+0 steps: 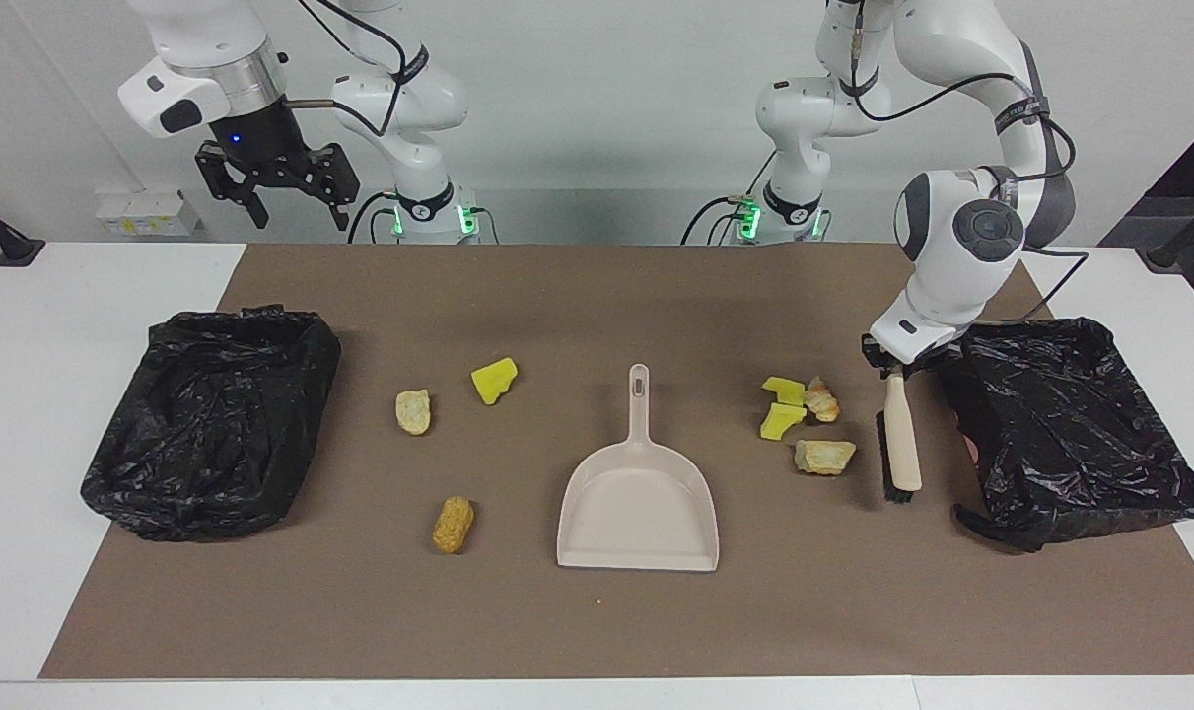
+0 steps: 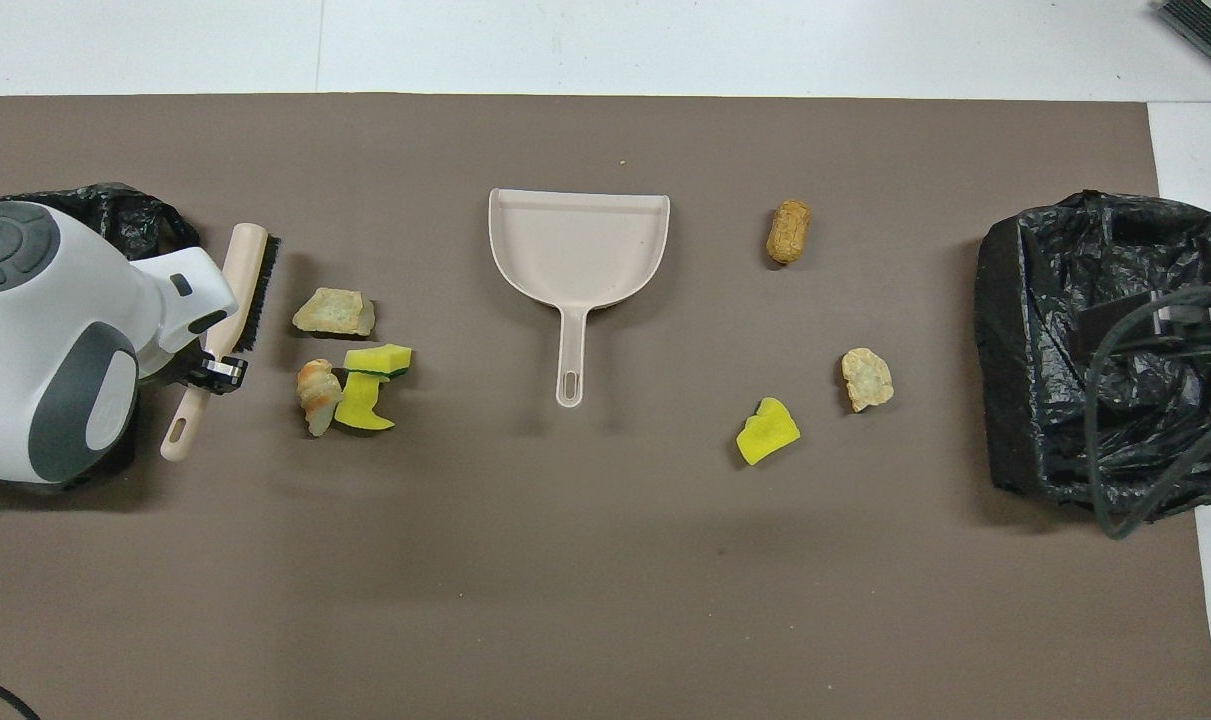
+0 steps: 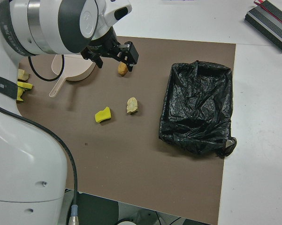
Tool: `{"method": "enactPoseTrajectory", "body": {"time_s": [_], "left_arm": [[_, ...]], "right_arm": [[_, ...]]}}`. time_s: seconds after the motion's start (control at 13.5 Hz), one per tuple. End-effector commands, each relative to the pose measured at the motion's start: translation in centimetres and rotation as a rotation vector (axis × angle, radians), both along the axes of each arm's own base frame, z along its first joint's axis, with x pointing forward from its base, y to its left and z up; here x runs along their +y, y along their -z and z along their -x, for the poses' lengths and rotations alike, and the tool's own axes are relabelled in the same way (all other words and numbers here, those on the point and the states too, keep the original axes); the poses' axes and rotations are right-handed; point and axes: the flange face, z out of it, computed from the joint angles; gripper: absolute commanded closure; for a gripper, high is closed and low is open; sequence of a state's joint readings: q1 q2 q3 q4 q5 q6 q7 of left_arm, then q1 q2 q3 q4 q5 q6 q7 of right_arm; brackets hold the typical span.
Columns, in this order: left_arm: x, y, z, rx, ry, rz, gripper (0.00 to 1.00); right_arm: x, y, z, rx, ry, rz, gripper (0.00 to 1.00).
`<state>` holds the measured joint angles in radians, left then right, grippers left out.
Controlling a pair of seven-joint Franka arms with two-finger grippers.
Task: Sweep and dump trash in bin
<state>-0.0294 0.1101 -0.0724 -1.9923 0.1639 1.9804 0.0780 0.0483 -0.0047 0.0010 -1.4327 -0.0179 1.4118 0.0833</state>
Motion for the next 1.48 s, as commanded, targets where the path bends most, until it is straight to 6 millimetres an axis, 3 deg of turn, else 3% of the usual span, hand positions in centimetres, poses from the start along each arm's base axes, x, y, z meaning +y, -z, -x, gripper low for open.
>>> {"method": "enactPoseTrajectory", "body": {"time_s": [0.0, 0.44, 0.81, 1.03, 1.18, 1.4], "left_arm": [[0.7, 0.0, 0.4, 0.014, -0.002, 0.010, 1.00], [1.1, 0.0, 0.3, 0.010, 0.007, 0.013, 1.00], [1.3, 0.3, 0.7, 0.020, 0.019, 0.014, 1.00], [1.3, 0.3, 0.9, 0.014, 0.020, 0.014, 1.00], [1.3, 0.4, 0.9, 0.014, 0.021, 0.015, 1.00], [1.8, 0.6, 1.0, 0.015, 0.012, 0.015, 1.00]], "right_arm": [[0.5, -0.3, 0.2, -0.018, 0.009, 0.006, 0.00], [7.5, 2.1, -1.3, -0.016, 0.018, 0.014, 0.00], [15.0, 6.9, -6.3, -0.049, 0.049, 0.009, 0.00], [19.7, 9.9, -8.0, -0.062, 0.067, 0.018, 0.00], [23.7, 13.3, -8.9, -0.078, 0.077, 0.008, 0.00], [28.1, 17.1, -9.7, -0.085, 0.088, -0.014, 0.00]]}}
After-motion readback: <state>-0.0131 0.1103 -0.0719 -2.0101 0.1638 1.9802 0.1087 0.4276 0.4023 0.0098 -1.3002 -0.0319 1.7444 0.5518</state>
